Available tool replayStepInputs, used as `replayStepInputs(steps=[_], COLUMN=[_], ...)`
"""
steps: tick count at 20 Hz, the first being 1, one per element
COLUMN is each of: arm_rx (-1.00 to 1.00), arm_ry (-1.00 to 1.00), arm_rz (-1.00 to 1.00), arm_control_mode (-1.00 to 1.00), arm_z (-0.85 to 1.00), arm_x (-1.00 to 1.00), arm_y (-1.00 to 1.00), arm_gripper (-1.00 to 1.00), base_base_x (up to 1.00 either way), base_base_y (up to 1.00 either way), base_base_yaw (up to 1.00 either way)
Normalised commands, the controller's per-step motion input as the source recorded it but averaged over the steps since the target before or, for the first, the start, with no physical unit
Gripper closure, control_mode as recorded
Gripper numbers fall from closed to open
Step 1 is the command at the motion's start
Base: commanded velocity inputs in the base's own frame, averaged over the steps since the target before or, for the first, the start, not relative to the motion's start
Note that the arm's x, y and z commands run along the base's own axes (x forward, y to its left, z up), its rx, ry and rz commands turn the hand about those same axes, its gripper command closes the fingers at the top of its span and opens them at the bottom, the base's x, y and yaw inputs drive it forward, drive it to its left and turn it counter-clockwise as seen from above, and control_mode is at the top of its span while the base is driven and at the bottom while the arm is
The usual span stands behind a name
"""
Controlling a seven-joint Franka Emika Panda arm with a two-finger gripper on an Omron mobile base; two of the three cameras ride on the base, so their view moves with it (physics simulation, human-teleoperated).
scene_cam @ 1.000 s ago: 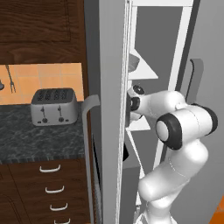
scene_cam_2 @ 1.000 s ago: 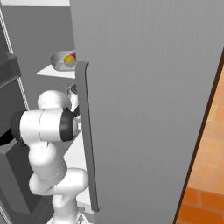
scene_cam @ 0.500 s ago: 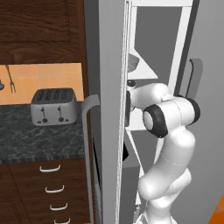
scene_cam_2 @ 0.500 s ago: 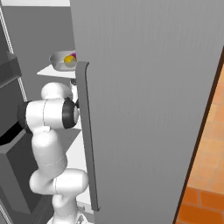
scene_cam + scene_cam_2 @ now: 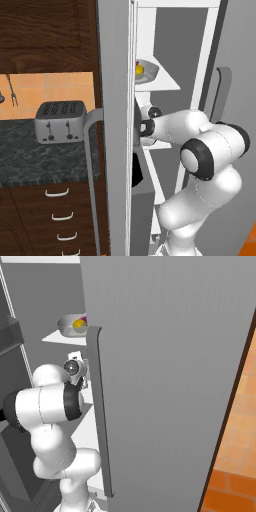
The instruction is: Take the meat container that has the shrimp and place it on the second highest rack of the freezer. Then take the vegetable container that has the lemon and onion and place it on the highest rack of the freezer.
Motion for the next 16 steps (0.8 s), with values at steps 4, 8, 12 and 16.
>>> replayStepInputs(steps=[4, 8, 12, 16], arm_rx=[0.28, 0.12, 0.0, 0.0], arm_ry=[0.0, 0.38, 0.61, 0.1], arm_rz=[0.06, -0.01, -0.09, -0.09], arm_control_mode=[-1.0, -1.0, -1.0, -1.0], arm_z=[1.0, 0.74, 0.35, 0.04], arm_x=[0.01, 0.13, -0.35, -0.99], arm_y=[-0.33, -0.1, 0.0, 0.17], arm_gripper=[-1.0, -1.0, -1.0, -1.0], base_base_x=[0.0, 0.0, 0.0, 0.0], base_base_y=[0.0, 0.0, 0.0, 0.0], base_base_yaw=[0.0, 0.0, 0.0, 0.0])
